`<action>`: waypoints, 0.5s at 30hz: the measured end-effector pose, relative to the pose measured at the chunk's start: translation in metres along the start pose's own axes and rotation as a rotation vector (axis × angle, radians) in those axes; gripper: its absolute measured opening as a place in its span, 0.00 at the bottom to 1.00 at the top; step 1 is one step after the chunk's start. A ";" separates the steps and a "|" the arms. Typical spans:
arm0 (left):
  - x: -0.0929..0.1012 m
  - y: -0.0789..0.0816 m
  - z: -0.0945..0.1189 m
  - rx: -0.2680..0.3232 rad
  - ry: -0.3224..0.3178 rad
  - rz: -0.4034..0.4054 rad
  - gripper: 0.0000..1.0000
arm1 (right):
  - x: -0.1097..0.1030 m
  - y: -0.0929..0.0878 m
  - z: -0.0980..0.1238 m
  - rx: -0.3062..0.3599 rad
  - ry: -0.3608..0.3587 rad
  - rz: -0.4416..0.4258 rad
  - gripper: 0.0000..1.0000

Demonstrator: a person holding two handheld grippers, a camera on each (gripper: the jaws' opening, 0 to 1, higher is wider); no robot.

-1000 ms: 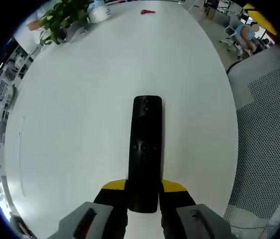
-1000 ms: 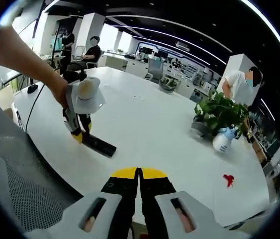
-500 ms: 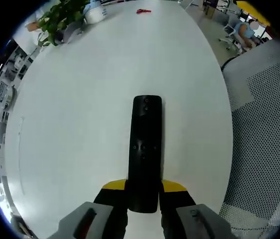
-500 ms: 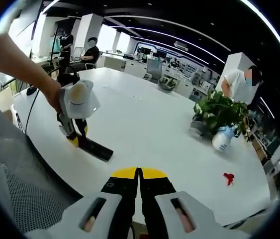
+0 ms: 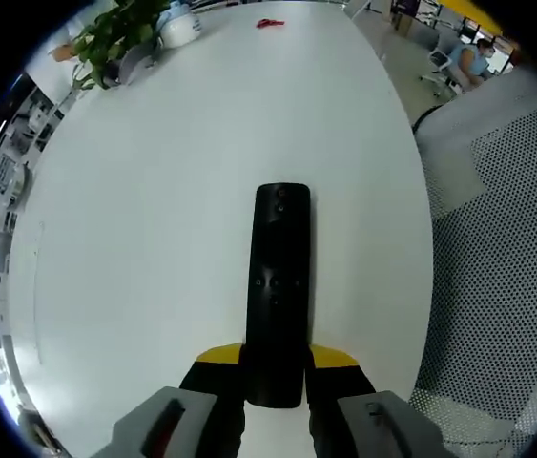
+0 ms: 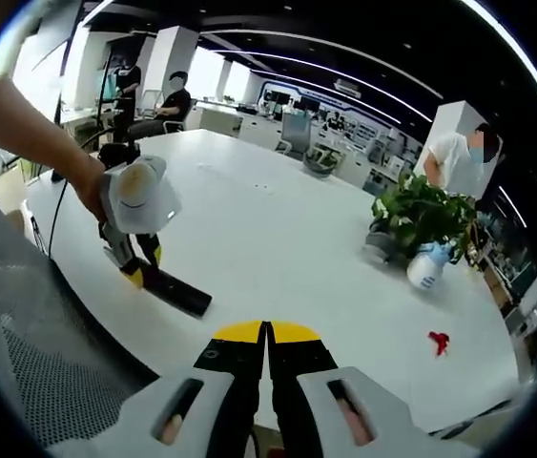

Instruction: Press the specified remote control buttons in sequence, fully releasing each button before pressing the next.

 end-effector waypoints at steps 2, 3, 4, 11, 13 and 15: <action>0.002 0.000 0.000 0.000 0.002 -0.004 0.23 | 0.001 0.000 0.001 0.004 -0.004 -0.006 0.00; 0.003 0.000 0.000 -0.001 0.003 -0.005 0.23 | 0.001 0.000 0.001 0.004 -0.004 -0.007 0.00; 0.004 0.000 0.000 -0.002 0.000 -0.004 0.23 | 0.001 0.000 0.001 0.003 -0.004 -0.007 0.00; 0.008 -0.001 0.001 0.002 -0.002 -0.006 0.23 | 0.001 0.000 0.001 0.005 -0.005 -0.003 0.00; 0.010 -0.002 0.001 0.002 -0.002 -0.008 0.23 | 0.001 0.000 0.001 0.005 -0.005 -0.004 0.00; 0.013 -0.002 0.001 0.001 -0.003 -0.012 0.23 | 0.001 0.000 0.001 0.006 -0.005 -0.003 0.00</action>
Point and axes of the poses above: the point that each gripper's makers call its tool centre point, and the gripper's own axes: z roughly backward along the fingers, x roughly to its right, y roughly out of its top, the point moved 2 cm from there along z, roughly backward along the fingers, and after that the axes turned 3 degrees about -x, right-handed, at the moved point
